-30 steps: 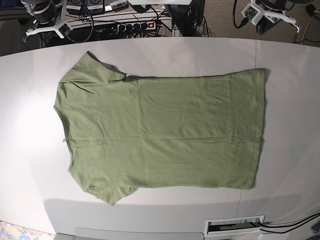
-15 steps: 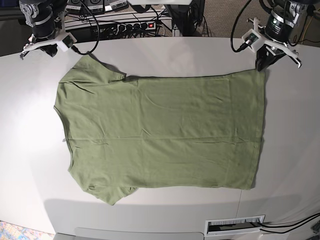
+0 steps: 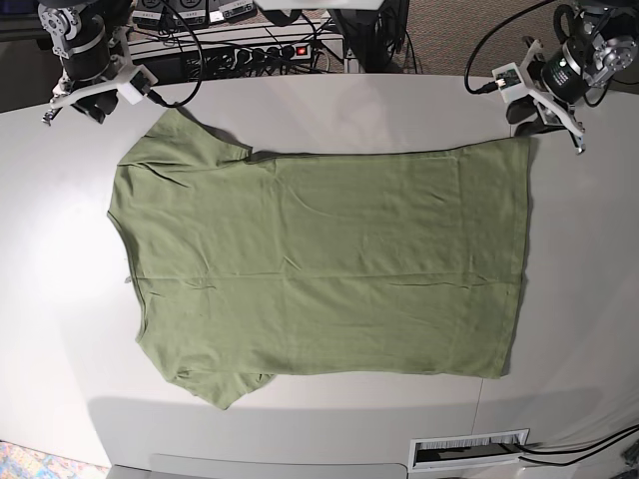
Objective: Fold the T-shirt properly
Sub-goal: 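Lower the left gripper onto the shirt's shoulder corner and pinch it, then lower the right gripper onto the other shoulder corner and pinch it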
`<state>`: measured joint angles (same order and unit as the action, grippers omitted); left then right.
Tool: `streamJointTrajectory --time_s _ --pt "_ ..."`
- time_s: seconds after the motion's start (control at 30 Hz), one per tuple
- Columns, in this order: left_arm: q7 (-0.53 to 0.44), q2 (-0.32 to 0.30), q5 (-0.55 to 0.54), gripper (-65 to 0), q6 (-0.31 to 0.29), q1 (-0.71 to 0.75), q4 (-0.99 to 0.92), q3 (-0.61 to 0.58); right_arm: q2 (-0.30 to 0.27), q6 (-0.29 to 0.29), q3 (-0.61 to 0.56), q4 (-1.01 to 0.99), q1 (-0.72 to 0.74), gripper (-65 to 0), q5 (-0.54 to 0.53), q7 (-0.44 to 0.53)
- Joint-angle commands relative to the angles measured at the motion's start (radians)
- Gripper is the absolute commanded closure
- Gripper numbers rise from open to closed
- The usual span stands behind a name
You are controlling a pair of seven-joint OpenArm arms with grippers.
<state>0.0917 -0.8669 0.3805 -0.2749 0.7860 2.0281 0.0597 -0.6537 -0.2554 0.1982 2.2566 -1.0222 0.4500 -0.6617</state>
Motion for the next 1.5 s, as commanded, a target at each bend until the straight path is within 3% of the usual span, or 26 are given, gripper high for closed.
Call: streamJointTrajectory --time_s 0.0,0.1,0.33,0.57,0.77,0.9,0.97,1.17,1.33,1.47 --pt "-0.014 -0.014 0.001 -19.4 0.004 -0.013 0.004 -0.002 -0.011 0.017 0.009 0.015 -0.005 -25.1 0.014 0.009" --pt "-0.014 -0.015 0.003 -19.7 -0.019 -0.064 -0.015 -0.059 -0.011 0.017 0.009 0.015 -0.005 -26.5 0.014 0.011" --pt "0.006 -0.014 0.071 -19.6 -0.012 -0.238 -0.126 -0.273 -0.011 0.017 0.009 0.015 -0.006 -26.5 0.014 0.004" --pt "0.046 -0.014 0.143 -19.6 0.048 -0.396 -0.26 -0.453 -0.011 0.017 0.009 0.015 -0.006 -26.5 0.014 0.003" --pt "0.058 -0.018 0.14 -17.0 0.049 -0.442 -0.301 -0.477 -0.011 0.017 0.009 0.015 -0.005 -26.5 0.014 0.003" --pt "0.06 -0.033 0.145 -1.0 0.049 -0.446 -0.3 -0.477 -0.011 0.017 0.009 0.015 -0.005 -26.5 0.024 0.004" --pt "0.072 -0.038 0.147 0.0 0.049 -0.446 -0.3 -0.477 -0.011 0.019 0.009 0.015 0.008 -26.5 0.068 -0.011" --pt "0.09 -0.055 0.147 0.0 0.049 -0.429 -0.261 -0.477 -0.012 0.015 0.009 0.014 0.061 -26.5 0.027 -0.004" --pt "0.104 -0.076 0.147 0.0 0.049 -0.381 -0.173 -0.477 -0.011 -0.146 0.008 0.014 0.061 -26.6 -0.093 0.019" --pt "0.111 -0.075 0.146 0.0 0.049 -0.371 -0.147 -0.477 -0.011 -0.224 0.008 0.014 0.072 -26.6 -0.108 0.065"
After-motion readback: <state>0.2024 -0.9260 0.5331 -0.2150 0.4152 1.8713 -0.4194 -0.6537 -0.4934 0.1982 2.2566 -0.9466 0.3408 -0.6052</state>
